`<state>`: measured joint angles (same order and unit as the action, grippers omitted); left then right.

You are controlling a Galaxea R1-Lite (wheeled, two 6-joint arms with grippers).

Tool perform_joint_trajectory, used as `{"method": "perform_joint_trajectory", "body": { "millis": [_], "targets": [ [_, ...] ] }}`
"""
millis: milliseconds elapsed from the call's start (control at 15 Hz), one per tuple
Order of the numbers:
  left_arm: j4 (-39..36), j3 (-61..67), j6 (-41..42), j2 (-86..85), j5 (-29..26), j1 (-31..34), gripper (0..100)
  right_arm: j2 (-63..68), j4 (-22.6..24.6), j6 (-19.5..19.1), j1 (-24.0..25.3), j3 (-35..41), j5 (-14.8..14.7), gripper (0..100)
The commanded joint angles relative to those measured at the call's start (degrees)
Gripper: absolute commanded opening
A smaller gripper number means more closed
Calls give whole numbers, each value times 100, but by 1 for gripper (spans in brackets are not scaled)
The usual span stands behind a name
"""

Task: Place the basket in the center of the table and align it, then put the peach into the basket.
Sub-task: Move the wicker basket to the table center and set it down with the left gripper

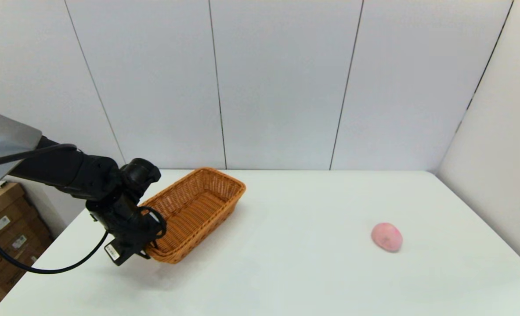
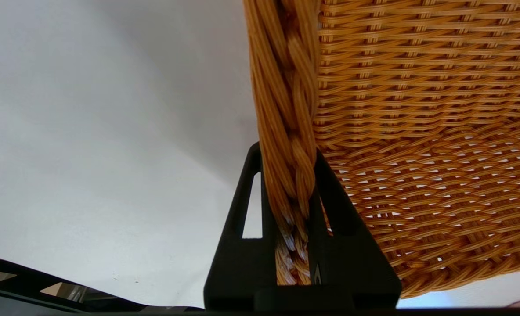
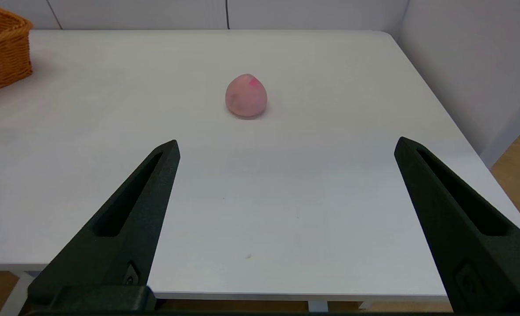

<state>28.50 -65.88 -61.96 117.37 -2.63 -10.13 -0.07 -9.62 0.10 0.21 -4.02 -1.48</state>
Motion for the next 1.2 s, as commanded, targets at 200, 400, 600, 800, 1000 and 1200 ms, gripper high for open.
{"method": "perform_joint_trajectory", "body": {
  "millis": [200,400,600,800,1000,1200],
  "targets": [
    [-301,14,-26,-373,-616,-6,0,7,-14,-1,-3,-2,-2,100],
    [-407,5,158,-1094,-1266,-6,0,7,-5,-1,-3,-2,-2,100],
    [-398,31,361,-1489,-1618,-147,0,7,-14,-1,-3,-2,-2,100],
    [-389,22,695,-1709,-1705,-771,0,7,-5,-1,-3,-2,-2,100],
    [-372,31,1160,-1524,-1697,-1659,0,7,-5,-1,-3,-2,-2,100],
    [-257,93,2074,-1137,-1767,-2046,0,7,-5,8,-3,-2,-2,100]
  ]
}}
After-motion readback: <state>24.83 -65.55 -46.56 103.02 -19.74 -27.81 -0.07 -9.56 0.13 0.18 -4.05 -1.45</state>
